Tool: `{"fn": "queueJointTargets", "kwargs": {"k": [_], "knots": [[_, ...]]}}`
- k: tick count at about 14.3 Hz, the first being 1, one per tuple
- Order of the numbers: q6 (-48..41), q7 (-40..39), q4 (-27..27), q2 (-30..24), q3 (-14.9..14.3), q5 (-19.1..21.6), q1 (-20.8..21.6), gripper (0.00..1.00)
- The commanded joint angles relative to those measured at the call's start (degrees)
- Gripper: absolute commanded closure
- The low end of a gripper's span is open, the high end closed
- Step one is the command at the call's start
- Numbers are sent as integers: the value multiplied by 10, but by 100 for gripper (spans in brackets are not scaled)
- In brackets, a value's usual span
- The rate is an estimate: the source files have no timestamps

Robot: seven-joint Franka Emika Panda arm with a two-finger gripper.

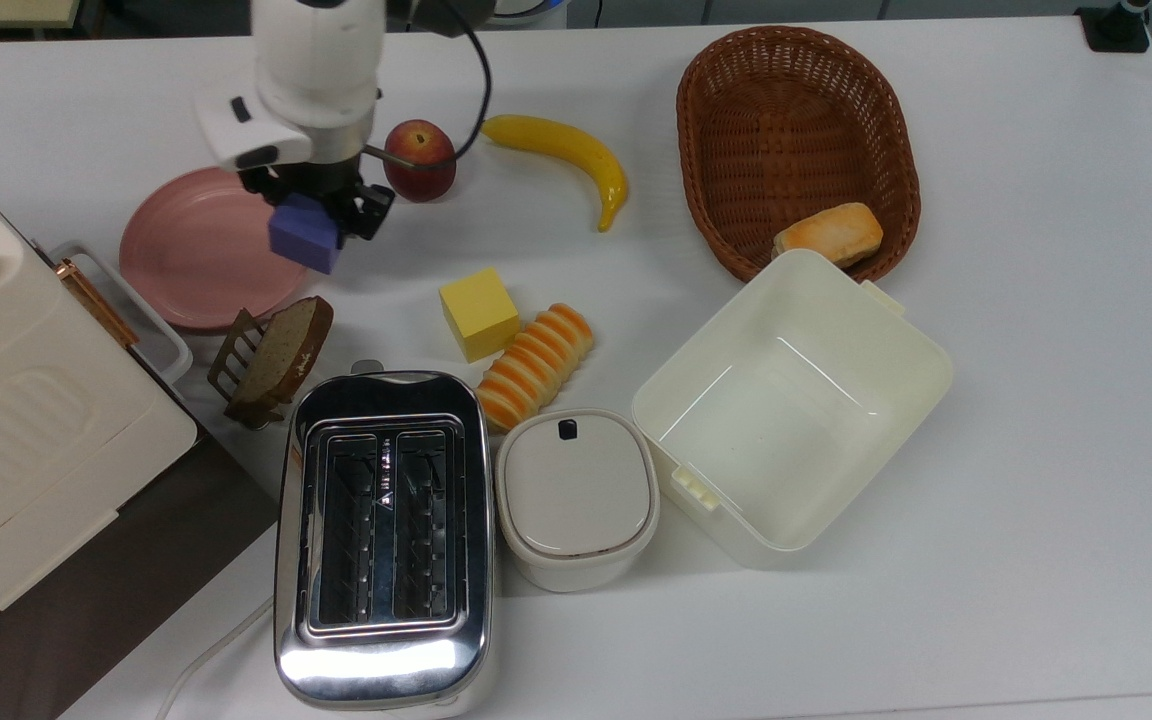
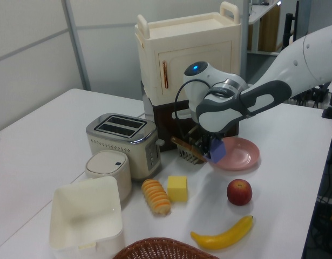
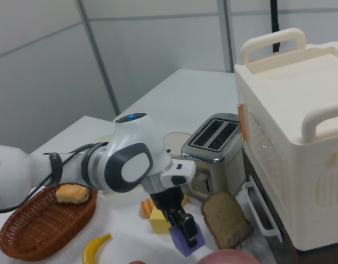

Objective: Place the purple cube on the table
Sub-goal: 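Lift the purple cube off the plate and carry it beside the plate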

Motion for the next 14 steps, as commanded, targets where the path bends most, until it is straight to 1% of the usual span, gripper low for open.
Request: {"fn": "queueJointTargets", "kwargs": {"k": [1, 5, 6, 9, 10, 11, 12, 13, 14], "knots": [[-22, 21, -17, -11, -5, -4, 30, 84], [-20, 21, -19, -5, -4, -5, 36, 82], [-19, 21, -19, -4, 2, -5, 37, 80], [-17, 21, -18, -4, 9, -5, 36, 80], [-18, 21, -17, -4, 10, -5, 36, 74], [-17, 21, -17, -3, 10, -5, 36, 54], [-17, 21, -17, -3, 10, -5, 36, 14], [-17, 22, -17, -3, 10, -5, 36, 0], [-17, 24, -16, -2, 12, -5, 36, 0]]}}
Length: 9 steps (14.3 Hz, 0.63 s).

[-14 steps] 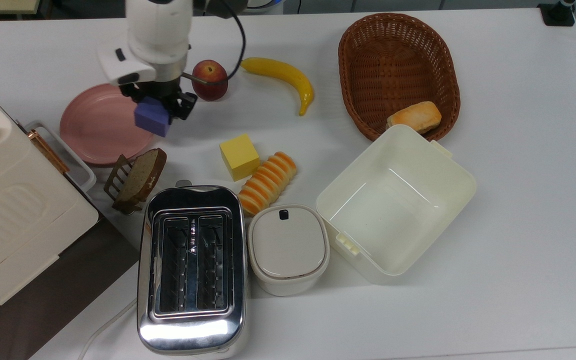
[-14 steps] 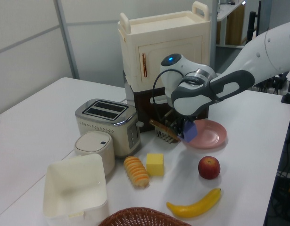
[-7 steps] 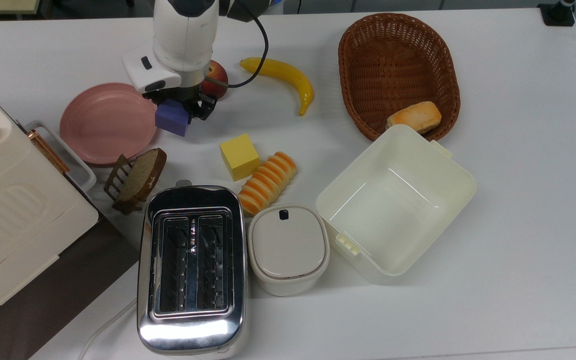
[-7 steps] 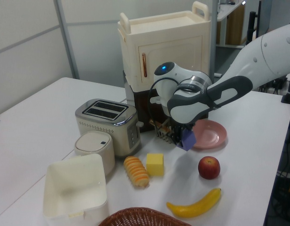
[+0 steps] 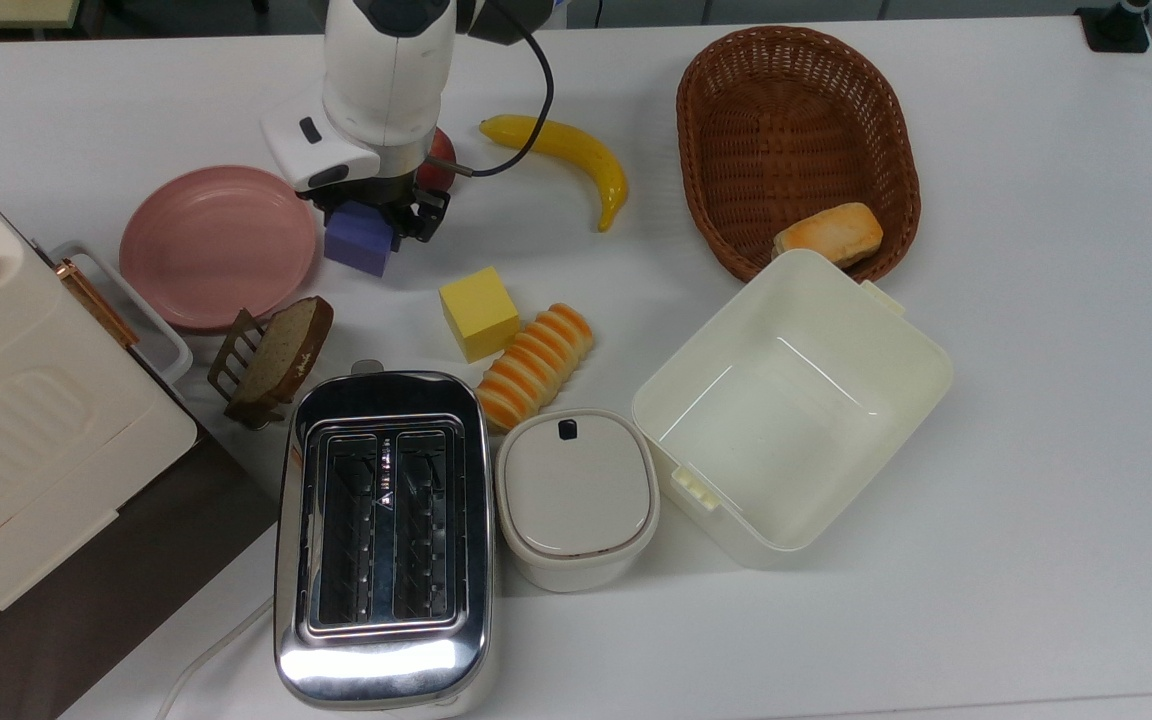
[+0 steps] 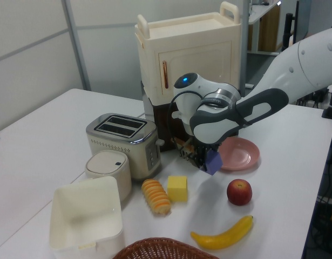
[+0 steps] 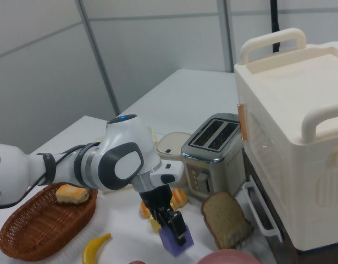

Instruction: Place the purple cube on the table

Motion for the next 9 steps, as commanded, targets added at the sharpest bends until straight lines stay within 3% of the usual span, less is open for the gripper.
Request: {"fn": "queueJointTargets", "kwargs": {"k": [1, 9], "knots": [[-4, 15, -4, -6, 3, -5, 5, 0], [-10, 15, -1, -17, 6, -5, 5, 0]]}}
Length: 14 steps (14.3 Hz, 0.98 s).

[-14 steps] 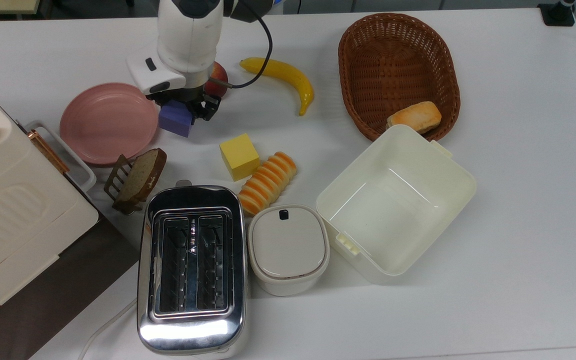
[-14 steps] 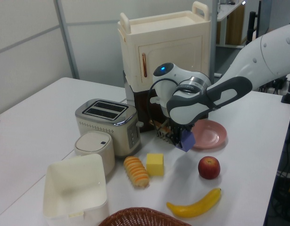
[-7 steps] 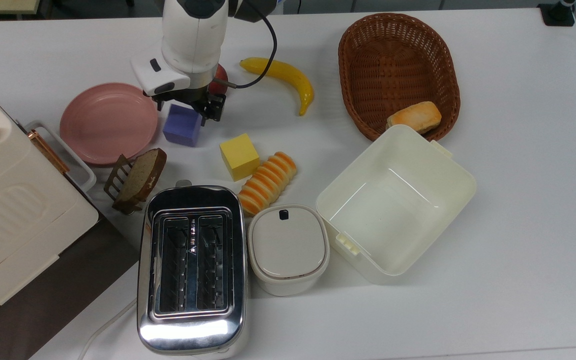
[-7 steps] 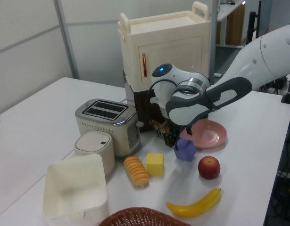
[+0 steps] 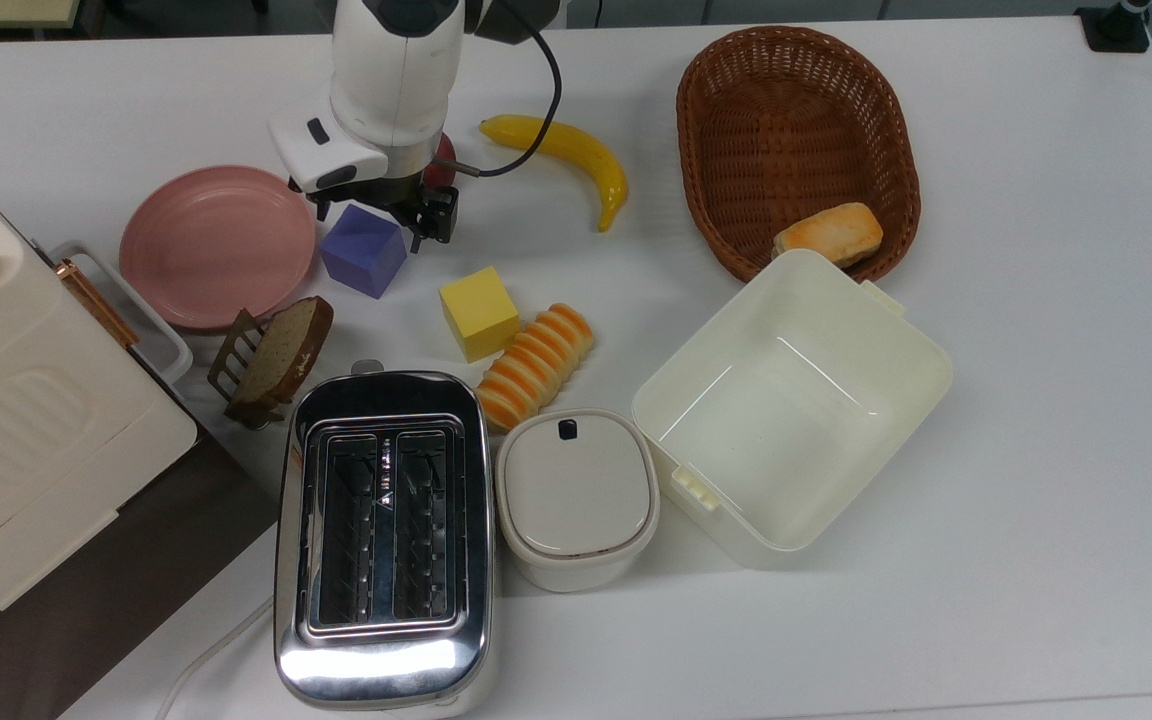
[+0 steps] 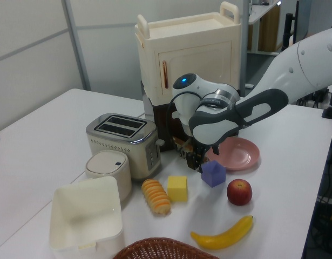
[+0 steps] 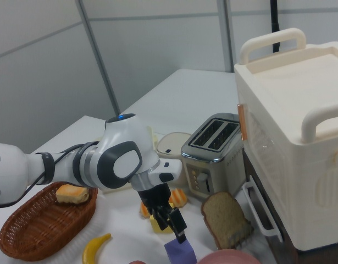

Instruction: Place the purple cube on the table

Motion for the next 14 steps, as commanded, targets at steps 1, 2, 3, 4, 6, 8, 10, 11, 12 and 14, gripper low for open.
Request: {"fn": "queueJointTargets", "kwargs": {"k": [1, 2, 3, 4, 6, 8, 10, 11, 12, 14], "knots": [[-15, 13, 2, -26, 1, -5, 5, 0], [-51, 13, 20, -33, 1, -2, 8, 0], [-84, 12, 40, -41, 1, 7, 17, 0], [-121, 9, 66, -46, 1, 23, 22, 0], [-200, -31, 123, -53, 1, 65, 26, 0], [-247, -74, 156, -62, -7, 107, 28, 0], [-267, -93, 163, -83, -14, 133, 31, 0], [-272, -93, 163, -91, -33, 136, 50, 0], [-282, -94, 164, -97, -63, 141, 75, 0], [-289, -98, 170, -100, -81, 152, 86, 0]]}}
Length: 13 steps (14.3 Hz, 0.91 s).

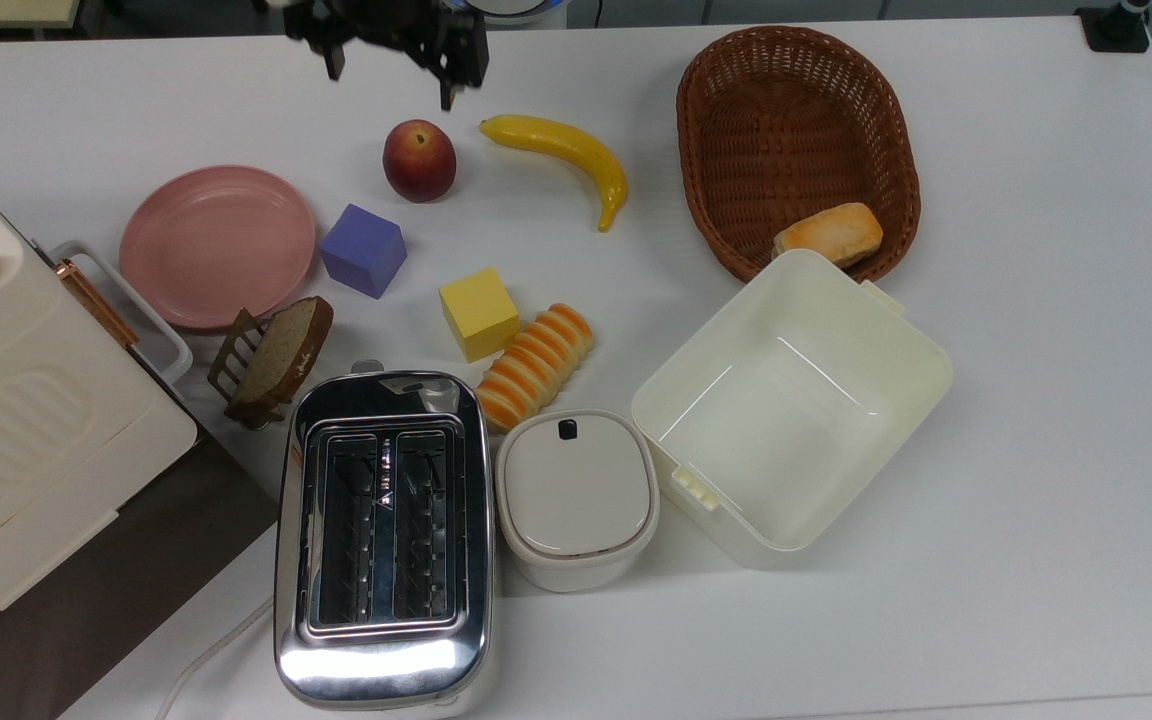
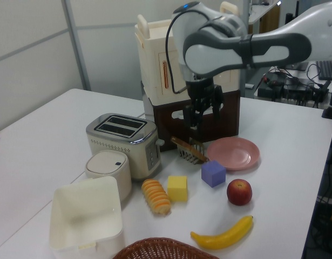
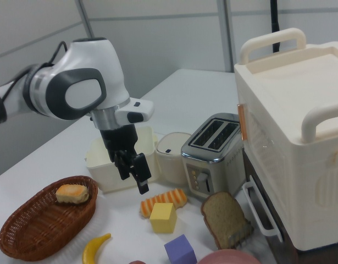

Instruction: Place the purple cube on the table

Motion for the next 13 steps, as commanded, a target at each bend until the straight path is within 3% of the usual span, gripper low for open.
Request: {"fn": "queueJointTargets", "kwargs": {"k": [1, 6, 13], "knots": [[-19, -21, 11, -14, -48, 23, 37, 0], [-58, -106, 27, -9, -52, 27, 32, 0], [-53, -109, 33, -4, -52, 42, 30, 0]]}}
